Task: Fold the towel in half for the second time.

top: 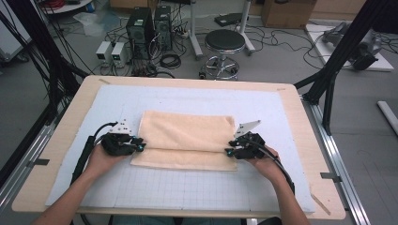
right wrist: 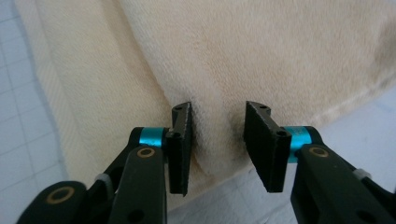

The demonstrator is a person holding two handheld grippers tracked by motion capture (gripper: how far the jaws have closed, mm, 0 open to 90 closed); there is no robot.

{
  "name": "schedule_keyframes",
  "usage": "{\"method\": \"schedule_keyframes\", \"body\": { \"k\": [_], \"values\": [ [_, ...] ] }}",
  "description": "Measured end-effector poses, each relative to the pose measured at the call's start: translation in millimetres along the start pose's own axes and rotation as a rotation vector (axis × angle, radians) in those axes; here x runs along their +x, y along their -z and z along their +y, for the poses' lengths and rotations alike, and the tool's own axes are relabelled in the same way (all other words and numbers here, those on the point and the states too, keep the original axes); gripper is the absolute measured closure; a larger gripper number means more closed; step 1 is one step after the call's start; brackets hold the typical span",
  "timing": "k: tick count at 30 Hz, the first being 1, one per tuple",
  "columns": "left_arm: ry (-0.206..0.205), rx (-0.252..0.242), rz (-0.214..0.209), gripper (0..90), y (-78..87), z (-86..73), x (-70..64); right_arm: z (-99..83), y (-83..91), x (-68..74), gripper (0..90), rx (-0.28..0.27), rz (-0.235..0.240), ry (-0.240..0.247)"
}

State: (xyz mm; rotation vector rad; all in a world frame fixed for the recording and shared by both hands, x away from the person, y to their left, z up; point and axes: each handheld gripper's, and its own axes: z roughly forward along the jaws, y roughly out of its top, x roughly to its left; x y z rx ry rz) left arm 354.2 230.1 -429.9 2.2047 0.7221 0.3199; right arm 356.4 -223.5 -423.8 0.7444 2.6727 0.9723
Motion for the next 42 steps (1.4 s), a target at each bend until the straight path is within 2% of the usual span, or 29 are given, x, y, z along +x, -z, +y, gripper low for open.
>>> {"method": "schedule_keyframes", "body": {
  "k": [2,6,11,15,17,23,25,30,31,32,34,35,37,38,39,42],
  "values": [
    [-0.002,-0.002,0.004,76.6,-0.1,0.1,0.1,-4.1,1.0,-1.7,71.7,-0.035,-0.008,-0.009],
    [-0.004,-0.023,0.023,84.7,3.2,1.5,0.3,-2.8,2.7,-4.2,81.9,-0.066,0.006,-0.03],
    [0.004,-0.094,0.026,85.4,22.6,4.9,-1.7,-0.8,15.9,-1.2,83.5,-0.119,0.016,-0.018],
    [-0.022,-0.12,0.023,85.5,39.9,6.4,-11.7,2.6,33.7,7.4,83.7,-0.158,0.03,-0.002],
    [-0.052,-0.123,0.02,85.4,46.9,4.5,-20.2,2.6,39.9,14.9,83.8,-0.152,0.032,0.021],
    [-0.074,-0.105,-0.008,85.4,51.2,-13.5,-39.7,-6.1,47.6,32.7,83.8,-0.131,0.049,0.048],
    [-0.082,-0.092,-0.011,85.4,51.4,-17.8,-42.6,-9.6,46.8,37.2,83.7,-0.119,0.056,0.06],
    [-0.085,-0.063,-0.027,84.6,47.4,-22.6,-45.0,-15.7,42.7,40.8,83.6,-0.103,0.076,0.051],
    [-0.087,-0.049,-0.031,82.8,46.0,-23.8,-45.1,-17.1,40.6,41.4,82.5,-0.095,0.079,0.048],
    [-0.08,-0.034,-0.043,76.8,44.9,-25.1,-45.0,-18.9,38.2,41.3,78.6,-0.083,0.087,0.054],
    [-0.069,-0.041,-0.067,70.7,45.9,-27.8,-44.9,-22.0,34.2,41.5,67.3,-0.052,0.124,0.041],
    [-0.068,-0.046,-0.059,67.2,48.4,-28.0,-43.8,-22.9,34.5,41.6,63.6,-0.049,0.131,0.034],
    [-0.046,-0.064,-0.042,61.5,51.9,-26.2,-40.8,-22.1,40.8,40.1,57.6,-0.1,0.131,0.026],
    [-0.034,-0.077,-0.033,61.3,53.6,-23.9,-37.5,-21.1,43.5,38.6,54.6,-0.117,0.127,0.02],
    [-0.028,-0.083,-0.022,60.4,54.5,-21.1,-34.5,-18.7,47.7,35.5,54.5,-0.138,0.109,0.002],
    [-0.006,-0.111,0.004,59.9,53.5,-11.3,-27.8,-9.5,53.9,28.7,54.4,-0.151,0.072,0.0]
  ]
}}
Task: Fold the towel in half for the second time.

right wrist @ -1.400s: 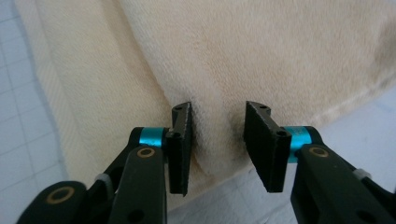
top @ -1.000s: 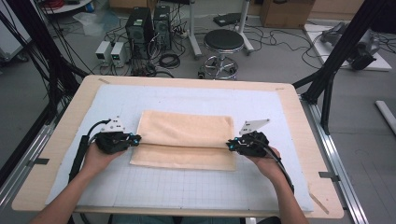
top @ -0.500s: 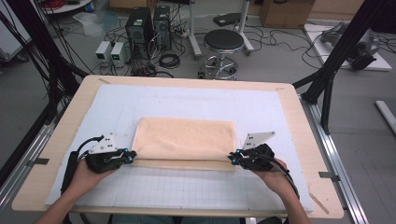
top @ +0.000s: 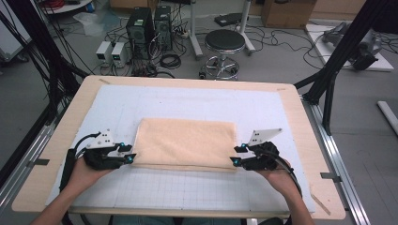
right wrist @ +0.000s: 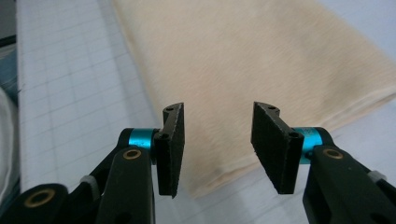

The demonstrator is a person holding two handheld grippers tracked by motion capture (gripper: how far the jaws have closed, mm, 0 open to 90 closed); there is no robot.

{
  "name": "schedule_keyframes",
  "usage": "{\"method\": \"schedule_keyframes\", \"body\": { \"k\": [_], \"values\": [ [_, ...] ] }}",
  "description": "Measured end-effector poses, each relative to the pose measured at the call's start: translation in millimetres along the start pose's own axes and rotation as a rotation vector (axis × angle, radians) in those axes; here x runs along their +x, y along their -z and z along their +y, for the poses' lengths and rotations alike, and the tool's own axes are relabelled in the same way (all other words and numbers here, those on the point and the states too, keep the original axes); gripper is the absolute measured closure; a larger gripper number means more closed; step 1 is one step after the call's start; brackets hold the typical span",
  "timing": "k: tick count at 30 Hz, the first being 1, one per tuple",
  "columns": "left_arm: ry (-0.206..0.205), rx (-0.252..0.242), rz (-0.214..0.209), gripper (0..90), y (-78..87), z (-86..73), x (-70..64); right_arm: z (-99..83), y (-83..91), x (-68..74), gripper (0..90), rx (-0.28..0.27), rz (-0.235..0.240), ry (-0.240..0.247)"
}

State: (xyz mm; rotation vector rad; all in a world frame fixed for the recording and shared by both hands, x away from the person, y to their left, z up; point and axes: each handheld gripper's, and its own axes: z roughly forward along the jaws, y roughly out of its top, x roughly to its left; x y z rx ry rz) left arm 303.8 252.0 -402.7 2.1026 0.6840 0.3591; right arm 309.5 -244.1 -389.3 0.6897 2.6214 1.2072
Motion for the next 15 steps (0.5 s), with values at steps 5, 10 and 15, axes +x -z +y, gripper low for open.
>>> {"method": "schedule_keyframes", "body": {
  "k": [5,10,15],
  "values": [
    [0.042,-0.039,0.039,60.0,-12.9,14.6,13.0,20.5,-6.4,-14.4,53.5,0.013,-0.073,0.012],
    [0.157,-0.047,0.131,57.7,-31.1,23.4,38.8,30.7,-17.4,-41.9,47.4,0.016,-0.122,-0.069],
    [0.216,-0.024,0.17,50.5,-50.4,33.7,63.1,34.3,-31.4,-68.0,39.5,0.011,-0.152,-0.106]
  ]
}}
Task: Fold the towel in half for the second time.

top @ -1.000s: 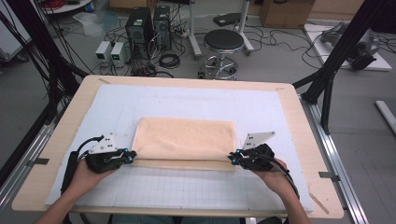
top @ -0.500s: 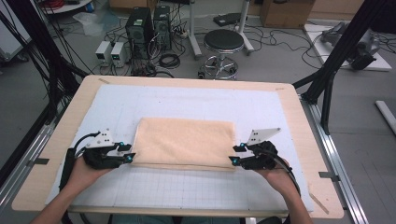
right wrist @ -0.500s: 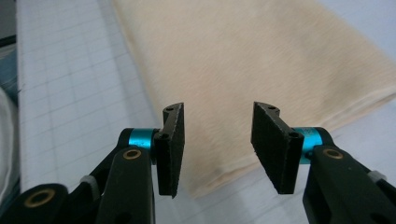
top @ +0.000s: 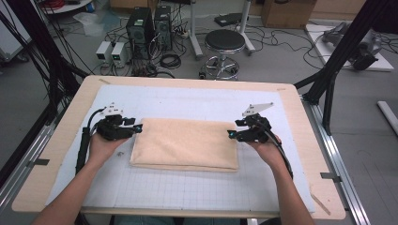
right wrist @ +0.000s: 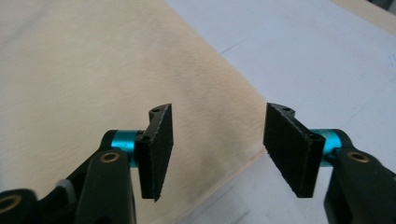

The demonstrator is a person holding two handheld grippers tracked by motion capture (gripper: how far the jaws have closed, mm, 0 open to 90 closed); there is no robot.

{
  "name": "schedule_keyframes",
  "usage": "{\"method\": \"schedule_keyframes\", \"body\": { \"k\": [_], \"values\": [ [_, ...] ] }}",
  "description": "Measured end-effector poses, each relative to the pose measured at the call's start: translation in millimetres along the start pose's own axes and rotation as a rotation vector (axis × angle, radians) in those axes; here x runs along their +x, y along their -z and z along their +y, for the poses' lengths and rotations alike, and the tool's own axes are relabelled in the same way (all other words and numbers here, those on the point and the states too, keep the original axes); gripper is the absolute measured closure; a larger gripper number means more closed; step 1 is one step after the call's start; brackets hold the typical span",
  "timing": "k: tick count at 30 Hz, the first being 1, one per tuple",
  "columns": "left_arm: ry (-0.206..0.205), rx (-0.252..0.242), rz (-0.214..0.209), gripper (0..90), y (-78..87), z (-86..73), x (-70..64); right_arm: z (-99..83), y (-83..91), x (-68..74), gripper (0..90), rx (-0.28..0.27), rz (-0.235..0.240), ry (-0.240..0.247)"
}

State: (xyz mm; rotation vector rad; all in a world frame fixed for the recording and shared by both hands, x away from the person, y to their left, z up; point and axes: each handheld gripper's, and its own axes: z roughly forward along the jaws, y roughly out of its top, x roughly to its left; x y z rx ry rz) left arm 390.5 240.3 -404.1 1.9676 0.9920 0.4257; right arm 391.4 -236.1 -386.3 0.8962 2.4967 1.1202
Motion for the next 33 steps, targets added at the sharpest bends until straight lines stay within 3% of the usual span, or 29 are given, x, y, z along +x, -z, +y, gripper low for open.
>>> {"method": "schedule_keyframes", "body": {
  "k": [3,6,10,12,14,15,17,19,22,24,28,31,33],
  "values": [
    [0.038,0.022,0.002,46.4,-15.9,6.2,7.1,0.4,-12.9,-12.7,36.9,0.003,-0.009,-0.03],
    [0.033,0.05,0.014,45.3,-28.1,7.2,10.8,-2.6,-26.3,-21.5,36.2,0.021,-0.009,-0.051],
    [0.079,0.089,0.007,43.5,-41.5,0.9,17.9,-8.6,-42.4,-26.5,35.9,0.069,0.021,-0.077],
    [0.12,0.11,-0.027,44.1,-46.3,-3.7,22.3,-10.8,-47.6,-27.9,37.4,0.082,0.033,-0.099],
    [0.132,0.115,-0.07,52.9,-49.4,-6.4,23.1,-13.3,-50.6,-31.1,45.7,0.088,0.074,-0.142],
    [0.136,0.111,-0.072,57.7,-50.2,-6.5,22.6,-14.1,-51.2,-32.1,54.3,0.088,0.084,-0.158],
    [0.142,0.098,-0.083,67.9,-51.1,-6.0,21.6,-13.4,-50.7,-33.1,68.0,0.09,0.115,-0.158],
    [0.119,0.085,-0.065,78.6,-51.0,-4.1,19.7,-10.5,-49.2,-31.9,77.2,0.086,0.112,-0.124],
    [0.151,0.052,-0.04,80.3,-52.1,-1.6,21.4,-4.8,-47.7,-34.1,78.2,0.088,0.079,-0.114],
    [0.158,0.039,-0.015,80.4,-53.7,1.8,23.1,2.0,-46.4,-36.8,78.2,0.066,0.041,-0.108],
    [0.165,-0.013,0.025,80.2,-56.7,9.3,27.0,13.4,-48.8,-44.7,77.8,0.064,0.014,-0.121],
    [0.123,0.006,0.046,75.3,-59.5,10.9,26.4,9.7,-53.7,-49.5,74.1,0.074,0.015,-0.148],
    [0.112,0.017,0.075,64.2,-56.5,11.2,27.0,8.0,-54.4,-49.9,63.6,0.076,0.008,-0.152]
  ]
}}
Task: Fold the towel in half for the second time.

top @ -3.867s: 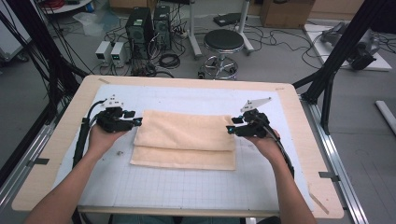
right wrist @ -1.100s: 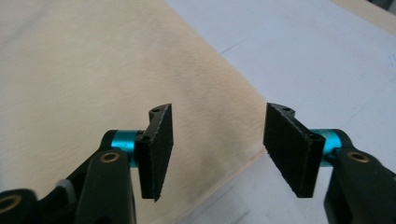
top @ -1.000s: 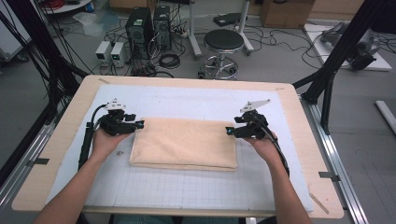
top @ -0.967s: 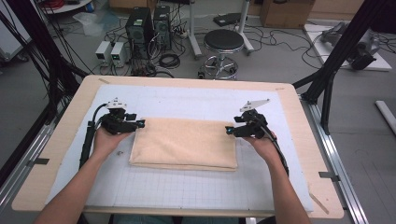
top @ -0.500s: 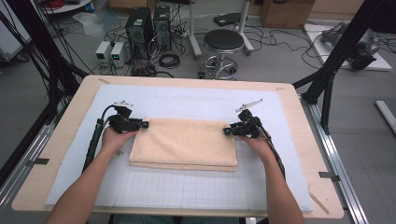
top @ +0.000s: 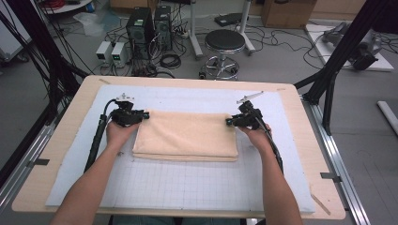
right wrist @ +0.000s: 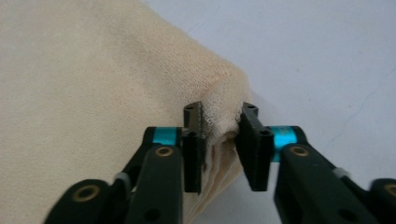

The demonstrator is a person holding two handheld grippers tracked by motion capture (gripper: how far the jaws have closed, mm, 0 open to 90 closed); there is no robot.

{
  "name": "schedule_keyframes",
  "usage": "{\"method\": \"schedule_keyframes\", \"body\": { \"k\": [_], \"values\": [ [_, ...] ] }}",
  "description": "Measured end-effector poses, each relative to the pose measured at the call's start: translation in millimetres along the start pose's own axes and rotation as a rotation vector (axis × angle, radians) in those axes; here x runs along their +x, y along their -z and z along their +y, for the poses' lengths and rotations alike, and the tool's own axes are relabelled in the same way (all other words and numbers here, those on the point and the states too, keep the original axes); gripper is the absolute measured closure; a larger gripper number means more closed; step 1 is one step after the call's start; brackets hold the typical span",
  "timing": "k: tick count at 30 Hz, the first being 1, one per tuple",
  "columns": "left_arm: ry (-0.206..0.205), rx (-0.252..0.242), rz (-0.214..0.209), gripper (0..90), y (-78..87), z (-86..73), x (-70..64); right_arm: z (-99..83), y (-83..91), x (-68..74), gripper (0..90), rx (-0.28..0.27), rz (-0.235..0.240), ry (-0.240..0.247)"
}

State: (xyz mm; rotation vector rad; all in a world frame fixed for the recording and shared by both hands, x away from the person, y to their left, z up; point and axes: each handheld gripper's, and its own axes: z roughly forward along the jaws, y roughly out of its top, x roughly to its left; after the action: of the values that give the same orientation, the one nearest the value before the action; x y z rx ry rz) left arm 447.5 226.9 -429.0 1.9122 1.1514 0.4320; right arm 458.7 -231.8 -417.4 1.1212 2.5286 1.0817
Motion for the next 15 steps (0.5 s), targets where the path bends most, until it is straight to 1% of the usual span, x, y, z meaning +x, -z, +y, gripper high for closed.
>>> {"method": "schedule_keyframes", "body": {
  "k": [1,2,3,4,6,7,8,9,11,12,13,14,15],
  "values": [
    [-0.012,0.003,0.001,62.6,2.8,0.3,0.5,0.3,1.8,1.4,57.7,-0.008,-0.02,-0.008],
    [-0.026,0.008,-0.002,61.9,7.5,1.6,0.9,1.0,5.0,2.5,55.3,-0.022,-0.022,-0.012],
    [-0.026,0.004,-0.01,59.7,10.4,2.5,0.2,2.6,10.4,5.5,51.4,-0.042,-0.033,-0.002],
    [-0.038,-0.003,-0.023,57.5,15.2,4.1,-1.4,3.6,13.9,8.5,50.0,-0.049,-0.037,0.007],
    [-0.078,-0.004,-0.046,55.6,24.3,7.3,-7.9,6.2,22.3,17.1,47.4,-0.062,-0.041,0.051],
    [-0.093,-0.012,-0.069,54.4,30.1,8.5,-13.4,7.1,26.9,22.3,46.6,-0.061,-0.042,0.059],
    [-0.1,-0.01,-0.088,54.2,33.1,8.9,-16.8,7.3,31.8,28.0,46.2,-0.072,-0.036,0.075],
    [-0.122,-0.012,-0.099,54.1,36.7,8.7,-22.0,6.5,34.2,32.3,46.0,-0.08,-0.031,0.082],
    [-0.152,-0.036,-0.122,54.1,43.5,4.9,-33.4,2.6,36.9,44.3,43.4,-0.086,-0.005,0.104],
    [-0.17,-0.029,-0.142,54.1,45.6,0.9,-39.9,-0.5,36.5,51.3,43.0,-0.077,0.0,0.119],
    [-0.183,-0.021,-0.148,54.1,46.2,-2.5,-43.6,-4.8,35.1,59.7,41.6,-0.061,0.005,0.145],
    [-0.204,-0.006,-0.154,54.1,46.4,-9.2,-49.5,-7.4,34.3,63.7,40.5,-0.055,0.003,0.154],
    [-0.212,0.002,-0.163,54.1,46.3,-13.6,-52.4,-12.0,33.0,67.8,39.9,-0.06,0.015,0.158]
  ]
}}
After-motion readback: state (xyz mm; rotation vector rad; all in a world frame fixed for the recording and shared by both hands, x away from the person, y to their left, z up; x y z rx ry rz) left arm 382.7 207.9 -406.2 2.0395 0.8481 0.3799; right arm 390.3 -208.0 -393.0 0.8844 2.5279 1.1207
